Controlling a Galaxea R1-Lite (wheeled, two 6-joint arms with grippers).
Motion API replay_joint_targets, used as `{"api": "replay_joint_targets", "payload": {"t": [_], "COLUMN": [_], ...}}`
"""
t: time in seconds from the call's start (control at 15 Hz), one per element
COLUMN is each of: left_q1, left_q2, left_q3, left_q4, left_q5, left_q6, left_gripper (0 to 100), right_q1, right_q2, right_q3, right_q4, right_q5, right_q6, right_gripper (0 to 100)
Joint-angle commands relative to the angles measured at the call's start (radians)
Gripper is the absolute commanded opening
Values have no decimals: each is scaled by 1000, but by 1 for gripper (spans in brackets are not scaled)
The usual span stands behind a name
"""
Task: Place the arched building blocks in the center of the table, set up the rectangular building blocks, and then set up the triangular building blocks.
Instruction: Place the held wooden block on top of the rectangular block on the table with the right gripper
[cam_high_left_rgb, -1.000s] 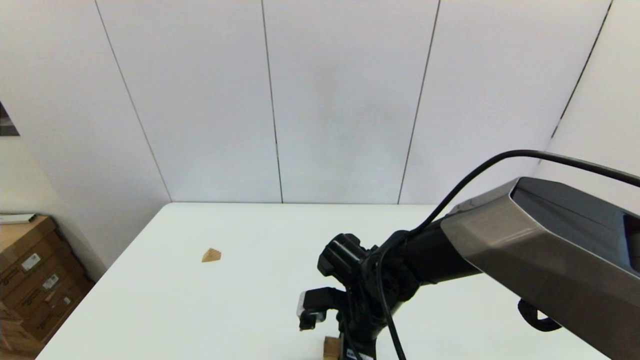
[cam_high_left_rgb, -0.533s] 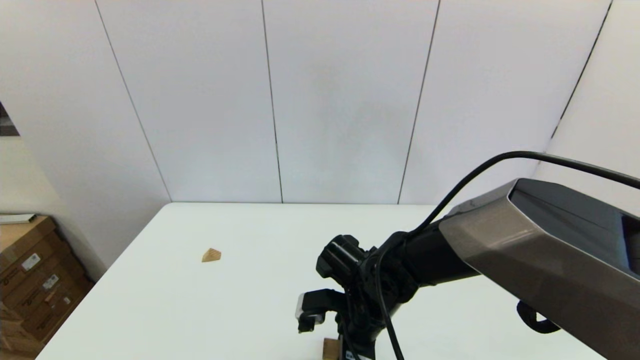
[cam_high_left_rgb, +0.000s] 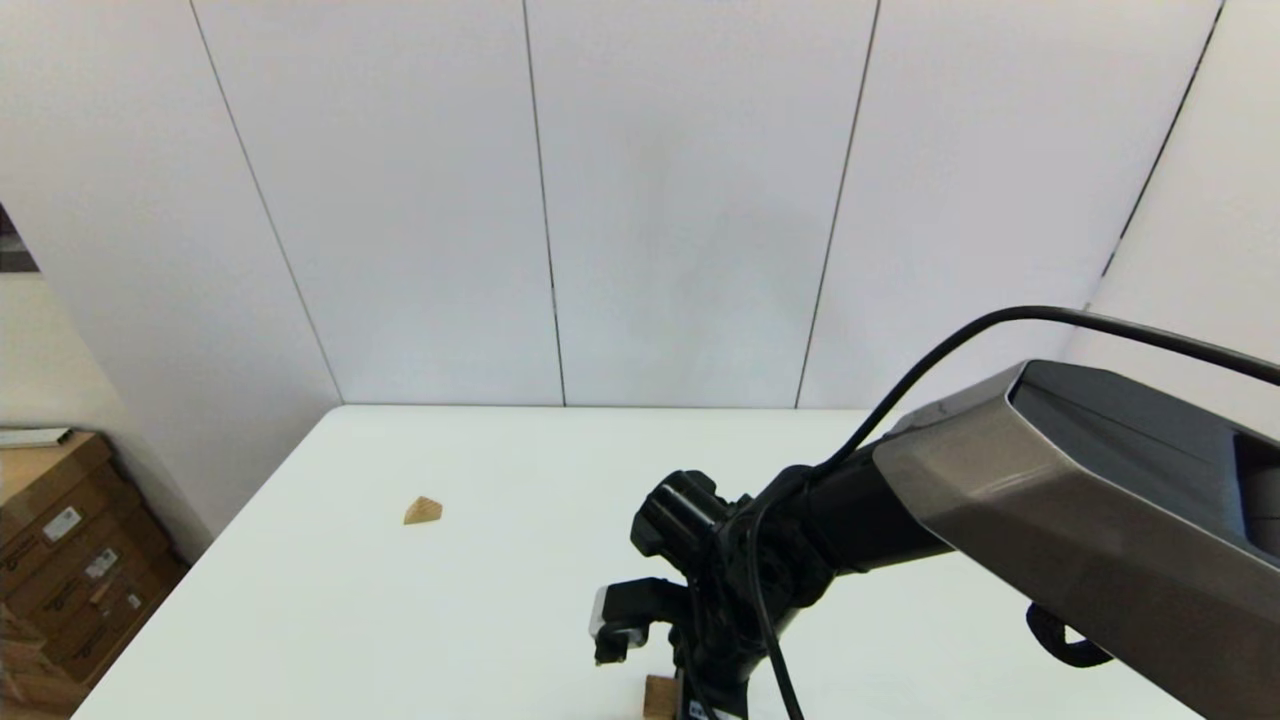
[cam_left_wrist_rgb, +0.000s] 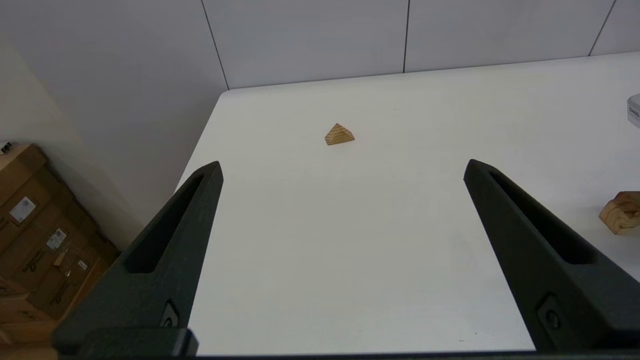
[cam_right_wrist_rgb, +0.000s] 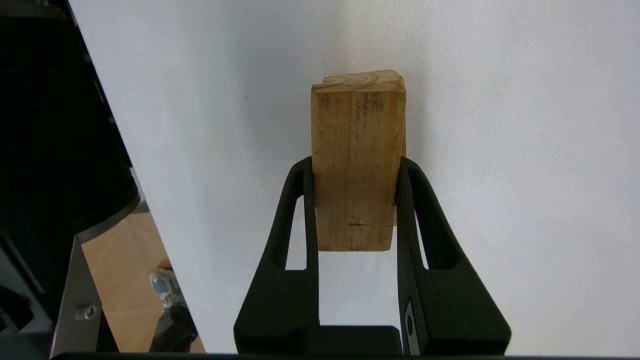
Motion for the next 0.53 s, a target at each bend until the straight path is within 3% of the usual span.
{"api": "replay_joint_targets", "payload": {"t": [0.07,0.53], "left_q1": [0,0], "left_q2": [1,1], "left_q3": [-1,1], "left_q4": [0,0], "left_q5": [-1,-1], "left_q6": [0,0], "left_gripper": [100,100], "right_q1": [0,0], "right_q2": [10,7], "right_q3": [-11,-12], "right_q4": [2,3], "right_q5": [0,2], "right_q6": [3,3], "right_gripper": [0,0]}}
